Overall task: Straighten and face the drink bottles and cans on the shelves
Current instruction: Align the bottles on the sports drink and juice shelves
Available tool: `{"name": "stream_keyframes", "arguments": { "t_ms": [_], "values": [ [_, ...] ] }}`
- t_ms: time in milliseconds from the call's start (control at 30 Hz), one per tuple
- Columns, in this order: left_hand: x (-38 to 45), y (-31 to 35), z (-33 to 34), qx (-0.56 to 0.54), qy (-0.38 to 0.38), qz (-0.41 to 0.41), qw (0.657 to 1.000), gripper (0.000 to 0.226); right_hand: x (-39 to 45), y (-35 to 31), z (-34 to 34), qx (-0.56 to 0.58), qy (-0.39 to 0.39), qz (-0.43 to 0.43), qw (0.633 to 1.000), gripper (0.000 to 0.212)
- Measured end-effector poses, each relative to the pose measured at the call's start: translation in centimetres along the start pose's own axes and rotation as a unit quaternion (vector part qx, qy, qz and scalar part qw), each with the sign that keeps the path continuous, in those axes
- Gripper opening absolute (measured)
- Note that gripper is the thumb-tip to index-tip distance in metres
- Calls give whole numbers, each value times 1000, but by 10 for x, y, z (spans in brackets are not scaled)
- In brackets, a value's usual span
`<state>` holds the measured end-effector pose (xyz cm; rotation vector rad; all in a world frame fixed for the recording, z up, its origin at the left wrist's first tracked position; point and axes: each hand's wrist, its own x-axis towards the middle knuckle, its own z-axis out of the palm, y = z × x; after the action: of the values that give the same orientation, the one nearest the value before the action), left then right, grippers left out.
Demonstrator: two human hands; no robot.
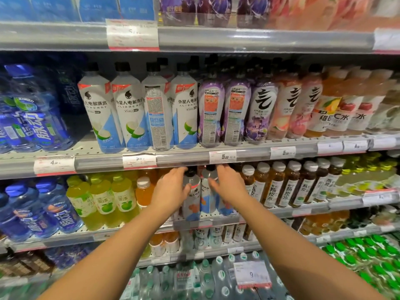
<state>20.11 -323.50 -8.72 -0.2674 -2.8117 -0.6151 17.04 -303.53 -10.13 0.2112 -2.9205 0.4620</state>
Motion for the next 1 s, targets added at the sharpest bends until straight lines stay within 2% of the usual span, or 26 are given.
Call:
{"name": "stream_keyframes", "arguments": {
  "t_ms": [67, 133, 200, 333, 467, 600, 733, 833, 1000],
  "values": [
    [9, 9, 8, 13, -17, -21, 1000, 57, 10, -1, -3, -9, -46, 6, 999, 39],
    [17, 15, 14, 40, -29, -45, 998, 53, 19, -2, -3, -1, -59, 14, 998, 38],
    [21, 19, 18, 53, -31, -65, 996, 46, 27, -4, -3, 1, -72, 14, 997, 41],
    [27, 28, 24, 58, -31, -91, 994, 40, 36, -5, -2, 17, -146, 29, 989, 46],
    [29, 31, 32, 49, -49, -96, 993, 47, 35, -1, 0, -9, -150, 18, 989, 31],
    [29, 24, 35, 54, -51, -89, 993, 47, 37, 7, -3, 82, -194, 21, 977, 22],
    [30, 17, 28, 57, -73, -81, 992, 56, 34, 14, -10, 146, -239, 1, 960, 38],
    [29, 14, 27, 58, -81, -78, 992, 55, 31, 16, -10, 113, -240, -14, 964, 44],
    [31, 14, 26, 56, -77, -68, 993, 54, 21, 14, -15, 57, -190, -33, 980, 49]
  ]
}}
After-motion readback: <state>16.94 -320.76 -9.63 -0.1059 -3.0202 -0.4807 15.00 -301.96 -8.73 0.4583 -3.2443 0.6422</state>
